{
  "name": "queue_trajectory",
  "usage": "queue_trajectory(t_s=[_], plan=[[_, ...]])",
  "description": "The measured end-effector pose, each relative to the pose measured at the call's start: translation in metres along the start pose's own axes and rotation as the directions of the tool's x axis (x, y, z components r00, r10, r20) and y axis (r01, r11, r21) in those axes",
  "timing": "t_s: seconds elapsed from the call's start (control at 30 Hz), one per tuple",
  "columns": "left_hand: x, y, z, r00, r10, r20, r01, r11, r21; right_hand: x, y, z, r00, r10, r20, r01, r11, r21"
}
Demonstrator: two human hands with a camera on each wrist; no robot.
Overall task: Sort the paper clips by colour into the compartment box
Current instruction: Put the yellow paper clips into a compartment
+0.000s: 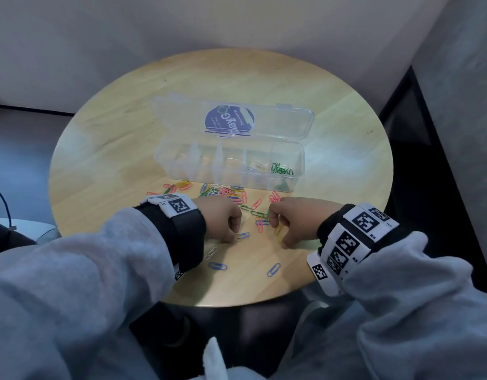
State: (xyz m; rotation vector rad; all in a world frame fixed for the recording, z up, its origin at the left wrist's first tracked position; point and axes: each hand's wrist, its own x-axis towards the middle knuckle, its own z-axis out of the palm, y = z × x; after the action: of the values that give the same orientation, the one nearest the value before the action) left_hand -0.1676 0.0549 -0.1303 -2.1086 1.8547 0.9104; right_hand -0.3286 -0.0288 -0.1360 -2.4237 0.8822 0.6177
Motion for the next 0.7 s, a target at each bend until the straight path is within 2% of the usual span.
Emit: queue_trajectory(t_s=[0.13,0.3,0.4,0.53,0.7], plan=[[-0.002,-0.005,-0.001,0.999,-0.025,-0.031,0.019,0.983,-0.182,0.003,-0.004,0.005,1.000,0.001,-0.009,-0.001,1.000,-0.020],[-0.003,-0.013,-0.013,0.994,-0.064,-0.087,0.023,0.914,-0.405,0.006,-0.005,0.007,0.999,0.010,-0.032,-0.011,1.000,-0.027],[-0.003,-0.018,-0.021,0.994,-0.077,-0.072,0.015,0.779,-0.627,0.006,-0.003,0.005,0.999,0.005,-0.051,-0.006,1.000,-0.010],[-0.007,-0.019,-0.029,0.992,-0.104,-0.067,0.003,0.564,-0.826,0.003,0.003,0.003,0.995,0.026,-0.098,-0.023,0.999,0.027],[-0.010,-0.020,-0.031,0.993,-0.109,-0.053,0.001,0.448,-0.894,0.000,-0.002,0.004,0.987,0.116,-0.112,-0.116,0.993,0.006]])
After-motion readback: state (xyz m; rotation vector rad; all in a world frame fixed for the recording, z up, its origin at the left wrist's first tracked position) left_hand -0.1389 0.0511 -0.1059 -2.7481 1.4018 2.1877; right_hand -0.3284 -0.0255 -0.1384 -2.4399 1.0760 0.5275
